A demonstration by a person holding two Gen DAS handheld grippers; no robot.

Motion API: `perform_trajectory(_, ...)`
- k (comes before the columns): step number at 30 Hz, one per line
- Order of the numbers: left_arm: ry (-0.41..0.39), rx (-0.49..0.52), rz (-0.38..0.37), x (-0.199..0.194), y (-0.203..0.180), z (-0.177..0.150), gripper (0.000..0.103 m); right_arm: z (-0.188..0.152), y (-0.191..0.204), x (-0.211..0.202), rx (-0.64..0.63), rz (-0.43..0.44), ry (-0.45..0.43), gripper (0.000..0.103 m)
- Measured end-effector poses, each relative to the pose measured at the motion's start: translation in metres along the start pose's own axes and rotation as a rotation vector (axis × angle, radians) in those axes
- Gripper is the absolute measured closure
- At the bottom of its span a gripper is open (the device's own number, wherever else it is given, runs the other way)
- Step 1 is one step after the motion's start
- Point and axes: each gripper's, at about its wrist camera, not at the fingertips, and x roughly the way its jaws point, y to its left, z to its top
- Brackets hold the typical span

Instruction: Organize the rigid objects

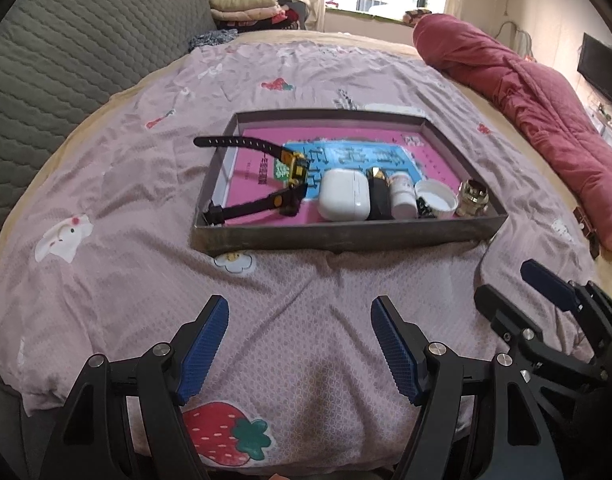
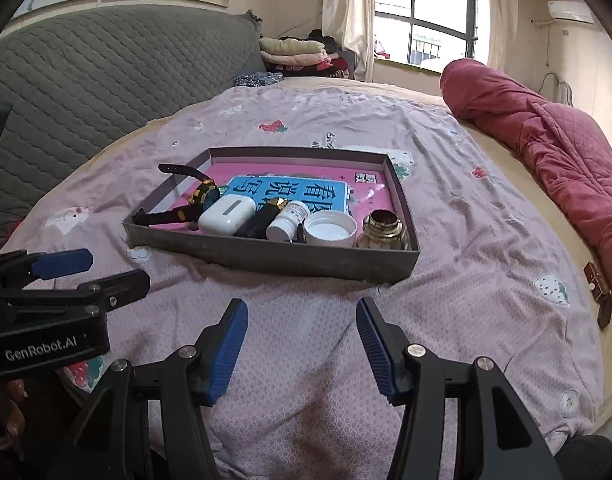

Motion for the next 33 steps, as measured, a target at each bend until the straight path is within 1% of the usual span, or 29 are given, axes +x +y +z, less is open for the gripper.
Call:
perform_trajectory(11, 0.036, 0.004, 0.02, 0.019, -0.001, -0.007, 0.028, -0.004, -0.005, 0.009, 0.02, 0.016, 0.011, 0.047)
perform_trajectory(21, 0.048, -0.003, 0.016, 0.031, 0.001, -0.007, 0.028, -0.009, -0.008, 0.02, 0.051, 0.025, 0.031, 0.047)
perform_trajectory(33, 0.04, -0.006, 0.026, 0.032, 0.003, -0.006, 0.028, -0.011, -0.004, 0.025, 0.043, 0.028, 0.048, 0.047)
